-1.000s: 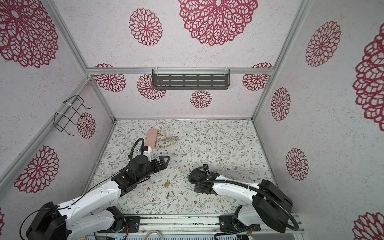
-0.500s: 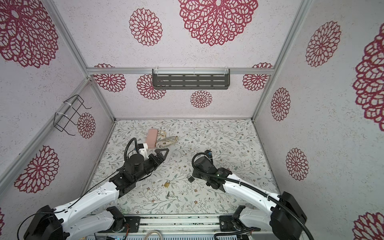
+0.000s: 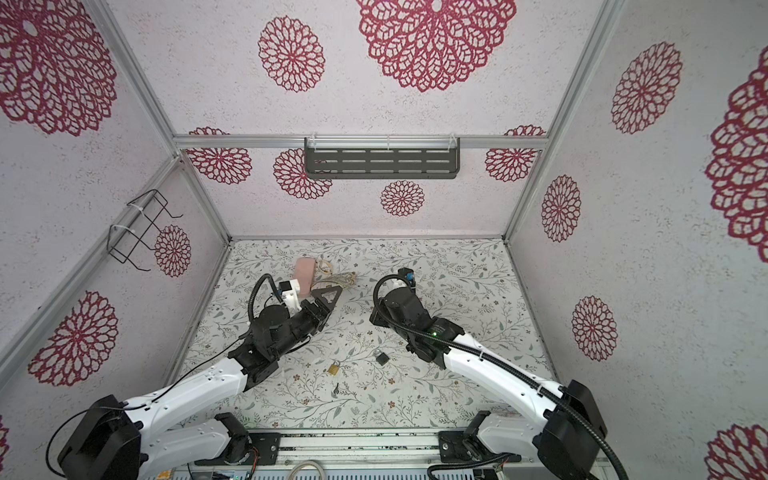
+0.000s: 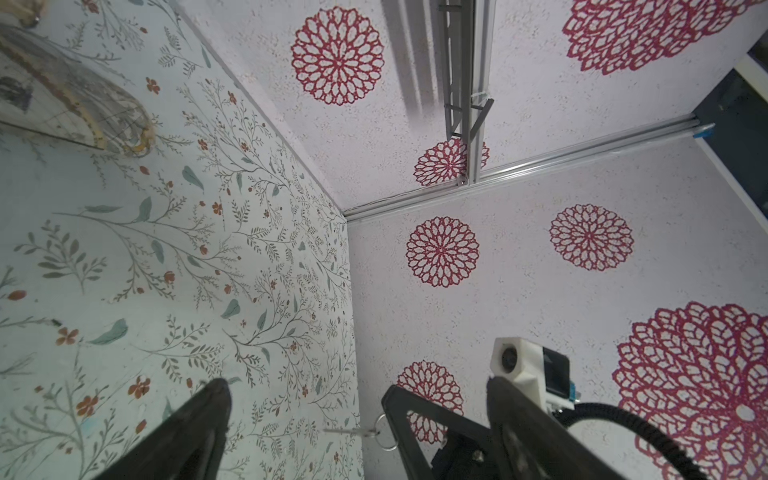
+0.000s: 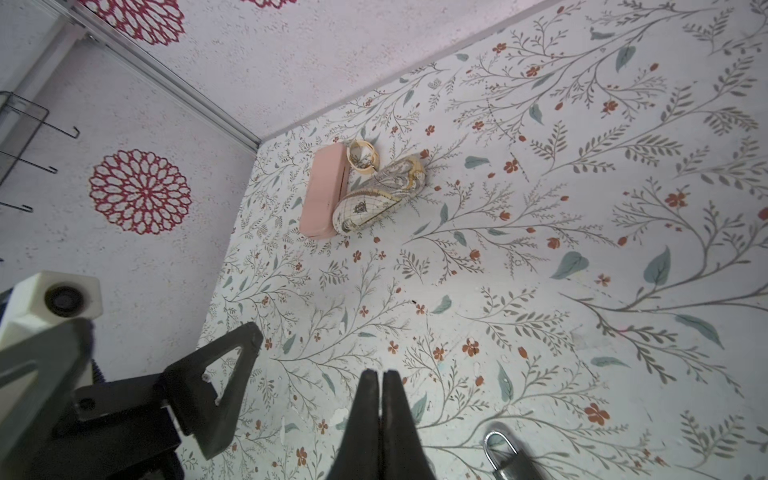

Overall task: Unlock with the key
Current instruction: 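Lift the key with the right gripper toward the left gripper, then close the left gripper on the key ring held by the right gripper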

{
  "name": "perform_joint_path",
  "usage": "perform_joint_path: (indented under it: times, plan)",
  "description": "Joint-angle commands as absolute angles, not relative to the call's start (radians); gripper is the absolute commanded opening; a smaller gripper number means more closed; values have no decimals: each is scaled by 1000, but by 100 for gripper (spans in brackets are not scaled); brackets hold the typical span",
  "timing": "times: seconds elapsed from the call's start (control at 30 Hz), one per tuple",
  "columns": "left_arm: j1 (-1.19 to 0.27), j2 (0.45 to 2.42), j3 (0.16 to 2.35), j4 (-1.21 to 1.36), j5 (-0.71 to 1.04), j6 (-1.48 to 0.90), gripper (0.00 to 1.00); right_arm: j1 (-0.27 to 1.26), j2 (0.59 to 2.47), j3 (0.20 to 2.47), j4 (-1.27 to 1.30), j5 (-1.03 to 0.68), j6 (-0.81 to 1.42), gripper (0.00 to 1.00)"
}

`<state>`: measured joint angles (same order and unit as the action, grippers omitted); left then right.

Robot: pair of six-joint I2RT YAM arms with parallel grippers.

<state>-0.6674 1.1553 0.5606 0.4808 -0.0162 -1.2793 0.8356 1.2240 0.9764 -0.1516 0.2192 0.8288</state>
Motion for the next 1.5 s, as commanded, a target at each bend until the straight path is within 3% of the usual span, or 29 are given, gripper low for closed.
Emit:
perform_joint_path:
  times: [0.0, 0.3, 0.57, 0.83, 0.9, 1.47]
  plan:
    - [-673, 1158, 558, 587, -21, -1052, 97, 831, 1238, 1051, -153, 212, 798, 0]
    - [-669, 1146, 468, 740, 118, -515, 91, 831, 1259, 1130, -207, 157, 789, 0]
    - [-670, 1189, 497, 710, 268, -238, 84, 836, 1265, 1175, -251, 131, 751, 0]
    - [-675, 1286, 554, 755, 309, -147, 69, 836, 1264, 1186, -249, 96, 738, 0]
    - [-678, 1313, 575, 766, 332, -136, 62, 836, 1264, 1183, -239, 89, 737, 0]
    - [-696, 1422, 623, 820, 393, -104, 34, 831, 1240, 1161, -218, 95, 742, 0]
